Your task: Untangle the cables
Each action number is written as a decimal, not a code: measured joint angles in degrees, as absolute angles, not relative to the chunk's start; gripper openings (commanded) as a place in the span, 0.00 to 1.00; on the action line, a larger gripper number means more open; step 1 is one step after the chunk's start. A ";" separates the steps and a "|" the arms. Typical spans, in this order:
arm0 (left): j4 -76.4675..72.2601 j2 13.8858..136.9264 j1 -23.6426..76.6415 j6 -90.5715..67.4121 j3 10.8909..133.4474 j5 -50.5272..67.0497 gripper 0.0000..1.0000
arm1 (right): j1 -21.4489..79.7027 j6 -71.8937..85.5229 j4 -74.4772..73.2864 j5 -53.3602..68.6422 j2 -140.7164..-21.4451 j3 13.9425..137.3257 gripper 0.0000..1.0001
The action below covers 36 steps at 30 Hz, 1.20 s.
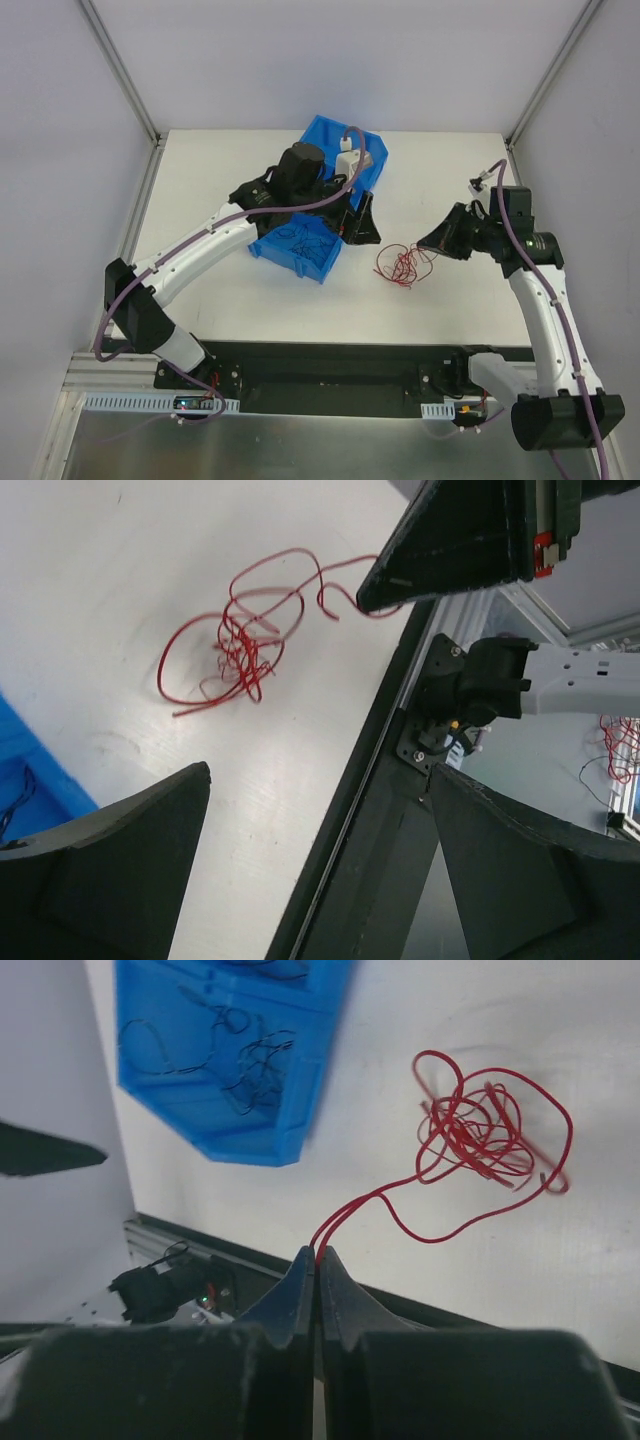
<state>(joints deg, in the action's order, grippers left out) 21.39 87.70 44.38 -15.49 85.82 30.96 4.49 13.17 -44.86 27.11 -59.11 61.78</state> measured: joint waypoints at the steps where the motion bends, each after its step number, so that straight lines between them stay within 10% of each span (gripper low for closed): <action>1: 19.75 87.96 44.71 -15.44 85.82 32.10 0.93 | 4.64 14.26 -44.88 28.51 -57.98 61.78 0.00; 16: -2.72 98.32 48.93 -11.35 85.54 40.42 0.84 | 4.89 33.80 -37.45 41.17 -50.24 75.09 0.00; 27: -13.52 110.28 49.08 -15.86 84.64 40.42 0.43 | 4.89 50.26 -20.29 41.39 -50.74 85.73 0.00; 36: -10.76 121.67 49.06 -16.84 86.39 33.93 0.36 | 4.89 54.04 -13.91 40.25 -57.23 109.47 0.00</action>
<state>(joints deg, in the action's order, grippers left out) -10.76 121.67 49.06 -16.84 86.39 33.93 4.89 54.04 -13.91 40.25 -57.23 109.47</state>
